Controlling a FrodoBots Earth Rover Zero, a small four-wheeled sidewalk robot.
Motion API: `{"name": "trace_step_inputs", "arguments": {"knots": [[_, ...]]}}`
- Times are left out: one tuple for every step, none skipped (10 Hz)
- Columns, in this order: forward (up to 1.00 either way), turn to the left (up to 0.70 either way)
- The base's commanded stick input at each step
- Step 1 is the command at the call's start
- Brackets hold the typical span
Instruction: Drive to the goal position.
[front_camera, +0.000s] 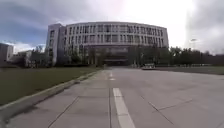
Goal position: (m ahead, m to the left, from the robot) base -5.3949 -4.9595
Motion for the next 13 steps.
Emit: {"name": "trace_step_inputs", "arguments": {"knots": [[0.7,0.0],[0.7,0.0],[0.7,0.0],[0.7,-0.24],[0.7,-0.33],[0.7,-0.33],[0.7,-0.33],[0.7,-0.33],[0.7,-0.33],[0.7,-0.33],[0.7,-0.33],[0.7,-0.33],[0.7,-0.16]]}}
